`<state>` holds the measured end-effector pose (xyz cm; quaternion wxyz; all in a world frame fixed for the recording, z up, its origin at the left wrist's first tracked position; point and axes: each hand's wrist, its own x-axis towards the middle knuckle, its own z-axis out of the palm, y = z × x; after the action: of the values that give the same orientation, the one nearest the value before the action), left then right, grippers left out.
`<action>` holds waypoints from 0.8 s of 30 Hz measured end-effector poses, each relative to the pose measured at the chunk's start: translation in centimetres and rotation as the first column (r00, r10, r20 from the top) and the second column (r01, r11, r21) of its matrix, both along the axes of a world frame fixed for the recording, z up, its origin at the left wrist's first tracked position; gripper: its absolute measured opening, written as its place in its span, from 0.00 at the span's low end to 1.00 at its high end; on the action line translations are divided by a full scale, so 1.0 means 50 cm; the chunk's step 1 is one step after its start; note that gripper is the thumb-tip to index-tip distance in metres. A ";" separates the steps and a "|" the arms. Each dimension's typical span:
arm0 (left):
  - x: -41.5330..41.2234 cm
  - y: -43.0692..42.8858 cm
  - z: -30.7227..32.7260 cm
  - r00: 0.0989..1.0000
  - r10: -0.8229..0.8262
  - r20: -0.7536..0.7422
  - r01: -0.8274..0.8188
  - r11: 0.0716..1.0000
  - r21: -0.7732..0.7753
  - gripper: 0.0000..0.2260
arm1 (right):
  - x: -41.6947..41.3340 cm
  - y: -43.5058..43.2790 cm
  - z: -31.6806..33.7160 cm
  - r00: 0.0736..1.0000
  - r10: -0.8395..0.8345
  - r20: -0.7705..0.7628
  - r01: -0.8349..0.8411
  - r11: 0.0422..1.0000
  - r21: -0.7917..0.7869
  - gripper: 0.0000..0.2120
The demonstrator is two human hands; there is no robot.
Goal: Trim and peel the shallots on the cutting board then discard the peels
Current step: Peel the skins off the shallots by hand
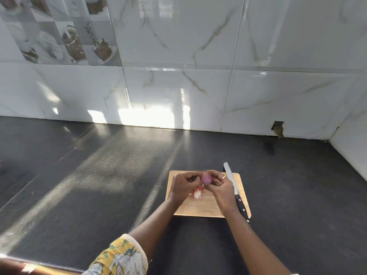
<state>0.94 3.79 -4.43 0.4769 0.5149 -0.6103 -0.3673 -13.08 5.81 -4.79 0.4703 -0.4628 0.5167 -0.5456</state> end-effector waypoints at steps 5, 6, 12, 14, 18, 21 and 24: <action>0.009 0.001 -0.003 0.993 -0.077 -0.089 0.084 0.993 0.080 0.13 | 0.001 0.001 0.001 0.999 -0.010 0.048 0.010 1.000 0.013 0.19; 0.011 0.000 -0.002 0.991 -0.084 -0.101 0.093 0.992 0.087 0.12 | 0.001 0.002 0.003 0.998 -0.006 0.055 0.005 1.000 0.015 0.19; 0.007 0.002 0.008 0.996 -0.069 0.059 0.072 0.997 -0.041 0.09 | -0.002 0.002 0.002 0.994 -0.017 0.105 0.014 1.000 0.023 0.20; -0.002 0.003 0.012 0.987 -0.021 0.158 0.043 0.989 -0.140 0.08 | -0.002 0.003 0.003 0.994 -0.024 0.104 0.023 1.000 0.016 0.19; -0.017 0.011 0.022 0.979 0.038 0.198 -0.002 0.984 -0.179 0.12 | -0.001 0.007 0.013 0.995 -0.018 0.095 0.018 1.000 -0.002 0.16; -0.018 0.010 0.025 0.976 0.099 0.194 -0.066 0.983 -0.169 0.12 | 0.000 0.008 0.017 0.996 -0.005 0.085 0.006 1.000 -0.003 0.18; -0.012 0.004 0.023 0.968 0.123 0.221 -0.082 0.979 -0.186 0.08 | 0.001 0.009 0.014 0.996 0.001 0.085 -0.001 1.000 -0.001 0.18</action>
<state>0.35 3.97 -3.30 0.4648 0.5410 -0.6640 -0.2244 -13.05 6.26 -4.07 0.4919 -0.4397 0.4959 -0.5646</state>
